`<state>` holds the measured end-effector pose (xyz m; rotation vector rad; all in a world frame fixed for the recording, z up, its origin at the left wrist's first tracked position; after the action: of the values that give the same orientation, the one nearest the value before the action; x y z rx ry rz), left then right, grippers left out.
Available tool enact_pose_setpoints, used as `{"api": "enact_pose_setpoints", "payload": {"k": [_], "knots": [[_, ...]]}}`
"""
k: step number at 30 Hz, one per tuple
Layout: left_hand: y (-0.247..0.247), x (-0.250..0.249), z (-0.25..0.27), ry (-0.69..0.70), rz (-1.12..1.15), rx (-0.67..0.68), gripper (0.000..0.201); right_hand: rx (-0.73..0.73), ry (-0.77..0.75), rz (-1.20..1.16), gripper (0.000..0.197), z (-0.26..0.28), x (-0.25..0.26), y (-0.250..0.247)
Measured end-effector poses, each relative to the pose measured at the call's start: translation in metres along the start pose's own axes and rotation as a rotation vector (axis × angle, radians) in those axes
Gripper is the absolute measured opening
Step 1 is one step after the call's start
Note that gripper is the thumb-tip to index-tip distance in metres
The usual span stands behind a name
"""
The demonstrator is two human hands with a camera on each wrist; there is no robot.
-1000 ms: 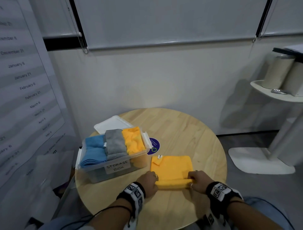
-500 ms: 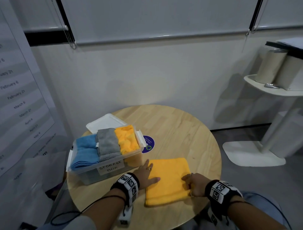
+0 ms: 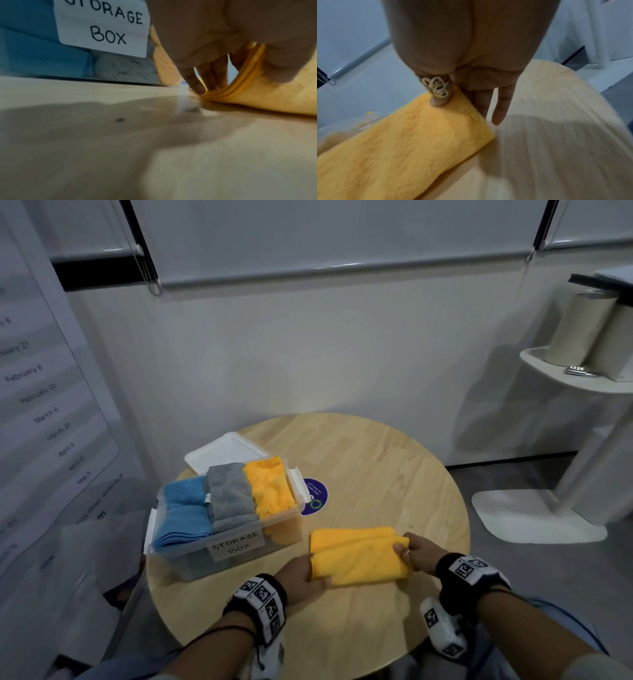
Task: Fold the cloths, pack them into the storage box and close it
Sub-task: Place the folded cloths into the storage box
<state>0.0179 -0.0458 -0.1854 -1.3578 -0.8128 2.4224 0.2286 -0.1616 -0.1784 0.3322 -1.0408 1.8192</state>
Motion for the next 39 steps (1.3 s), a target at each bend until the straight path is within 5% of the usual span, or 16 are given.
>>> {"api": "enact_pose_setpoints", "payload": {"k": [3, 6, 10, 18, 23, 27, 31, 35, 37, 39], "knots": [[-0.009, 0.001, -0.007, -0.060, 0.144, -0.091, 0.069, -0.115, 0.078, 0.090, 0.026, -0.010, 0.006, -0.009], [-0.022, 0.015, -0.015, -0.143, 0.254, -0.282, 0.077, -0.212, 0.098, 0.118, 0.026, -0.017, 0.018, -0.017], [-0.027, 0.013, -0.016, -0.247, 0.200, -0.425, 0.047, -0.324, 0.090, -0.003, 0.028, -0.026, 0.025, -0.022], [-0.023, 0.021, -0.024, -0.609, -0.147, -0.297, 0.045, -0.282, 0.178, -0.002, 0.026, -0.043, 0.023, -0.006], [-0.018, 0.026, -0.025, -0.673, -0.112, -0.249, 0.059, -0.352, 0.142, 0.582, 0.046, -0.045, 0.045, 0.002], [-0.008, 0.023, -0.033, -0.610, -0.015, -0.091, 0.080, -0.204, 0.013, 0.821, 0.045, -0.056, 0.057, 0.021], [-0.018, 0.000, -0.027, -0.455, -0.017, -0.044, 0.070, -0.057, 0.024, 0.812, 0.046, -0.046, 0.063, 0.018], [-0.066, -0.053, 0.000, -0.134, 0.005, -0.068, 0.053, 0.303, -0.077, 0.192, 0.070, -0.020, 0.089, 0.021], [-0.117, -0.071, 0.022, -0.062, 0.055, -0.183, 0.039, 0.333, -0.166, -0.090, 0.056, -0.003, 0.118, 0.013], [-0.177, -0.073, 0.037, -0.051, 0.072, -0.375, 0.050, 0.369, -0.297, -0.259, 0.036, 0.008, 0.159, 0.008]]}}
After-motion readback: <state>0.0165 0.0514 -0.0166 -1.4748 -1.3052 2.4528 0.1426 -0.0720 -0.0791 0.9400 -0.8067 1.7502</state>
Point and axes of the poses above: each hand's wrist, its own z-axis away from the middle knuckle, its own y-axis out of the palm, x = y × z, the point moved 8 cm from there along -z, towards the middle knuckle, and after that the axes turned 11 degrees about x, right-handed, at the moved point
